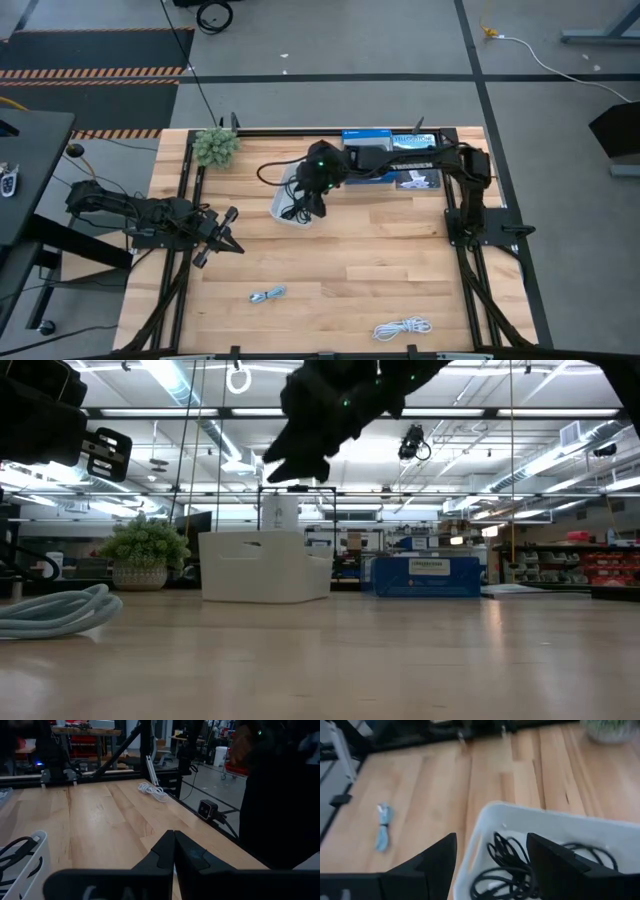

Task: Pick and place USB-C Cables
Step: Put the white charger cable into the white bin

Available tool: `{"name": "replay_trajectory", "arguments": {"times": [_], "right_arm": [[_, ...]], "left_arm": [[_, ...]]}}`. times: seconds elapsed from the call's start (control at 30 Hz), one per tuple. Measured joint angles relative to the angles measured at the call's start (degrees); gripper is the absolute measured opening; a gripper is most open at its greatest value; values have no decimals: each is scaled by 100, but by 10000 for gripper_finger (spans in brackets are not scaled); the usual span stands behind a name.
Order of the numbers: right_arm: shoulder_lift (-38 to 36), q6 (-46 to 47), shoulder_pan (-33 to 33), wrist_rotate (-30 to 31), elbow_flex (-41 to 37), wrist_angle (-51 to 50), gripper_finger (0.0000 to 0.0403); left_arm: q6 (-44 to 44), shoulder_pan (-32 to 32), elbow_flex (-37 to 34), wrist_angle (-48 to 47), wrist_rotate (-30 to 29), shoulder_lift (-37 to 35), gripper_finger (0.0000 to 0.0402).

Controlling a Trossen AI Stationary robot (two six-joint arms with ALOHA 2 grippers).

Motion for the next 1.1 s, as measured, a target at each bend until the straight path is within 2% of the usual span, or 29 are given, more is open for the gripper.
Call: {"name": "replay_trajectory", "arguments": {"times": [0.3, 0.43, 0.63, 0.73, 0.93, 1.1], "right_arm": [[-591, -8, 275, -9, 0, 4, 247], [-921, -24, 430, -193, 0, -63, 247], [-1418, -545, 659, -309, 0, -645, 247], [-1620, -875, 754, -382, 0, -1035, 247], [-1887, -1119, 1021, -1162, 0, -2346, 247], [-1936, -1210, 1392, -1171, 0, -3731, 247]], "left_arm": [[2, -1, -2, 0, -1, 0, 11], [2, 0, -2, 0, -1, 0, 11], [2, 0, 0, 0, -1, 0, 11], [0, -2, 0, 0, -1, 0, 11], [2, -1, -1, 0, -1, 1, 11], [0, -1, -1, 0, 0, 1, 11]]}}
